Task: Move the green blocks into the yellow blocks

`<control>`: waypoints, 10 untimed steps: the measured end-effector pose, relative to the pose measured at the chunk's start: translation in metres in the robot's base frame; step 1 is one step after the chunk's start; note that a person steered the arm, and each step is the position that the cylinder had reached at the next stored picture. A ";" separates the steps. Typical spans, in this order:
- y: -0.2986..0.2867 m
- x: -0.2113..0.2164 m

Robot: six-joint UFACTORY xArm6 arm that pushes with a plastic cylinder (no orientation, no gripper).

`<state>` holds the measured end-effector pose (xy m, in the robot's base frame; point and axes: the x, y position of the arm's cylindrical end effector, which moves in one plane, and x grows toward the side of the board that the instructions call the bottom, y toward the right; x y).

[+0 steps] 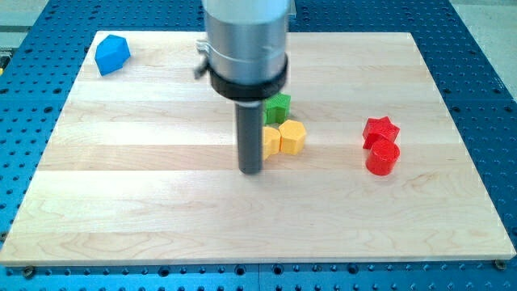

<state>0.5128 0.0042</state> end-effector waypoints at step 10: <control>0.034 -0.174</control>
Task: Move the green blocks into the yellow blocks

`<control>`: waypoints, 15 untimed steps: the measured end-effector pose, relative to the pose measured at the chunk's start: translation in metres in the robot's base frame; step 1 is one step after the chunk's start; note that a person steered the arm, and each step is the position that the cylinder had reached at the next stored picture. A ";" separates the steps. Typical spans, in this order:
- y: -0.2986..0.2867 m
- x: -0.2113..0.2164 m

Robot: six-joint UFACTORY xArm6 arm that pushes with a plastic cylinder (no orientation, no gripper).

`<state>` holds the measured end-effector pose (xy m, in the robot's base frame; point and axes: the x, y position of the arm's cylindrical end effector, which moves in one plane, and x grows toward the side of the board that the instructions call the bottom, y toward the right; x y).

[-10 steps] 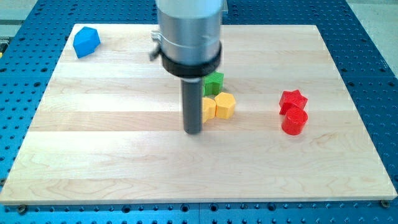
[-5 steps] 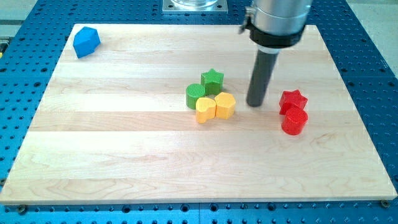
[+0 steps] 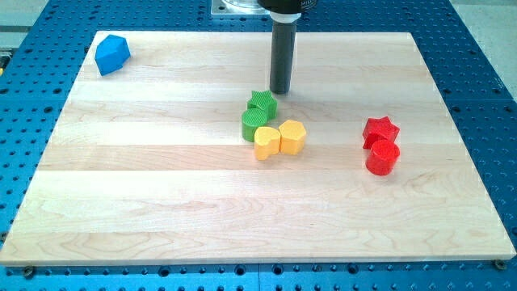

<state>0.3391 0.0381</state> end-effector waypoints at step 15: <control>-0.008 0.046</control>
<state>0.3851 0.0300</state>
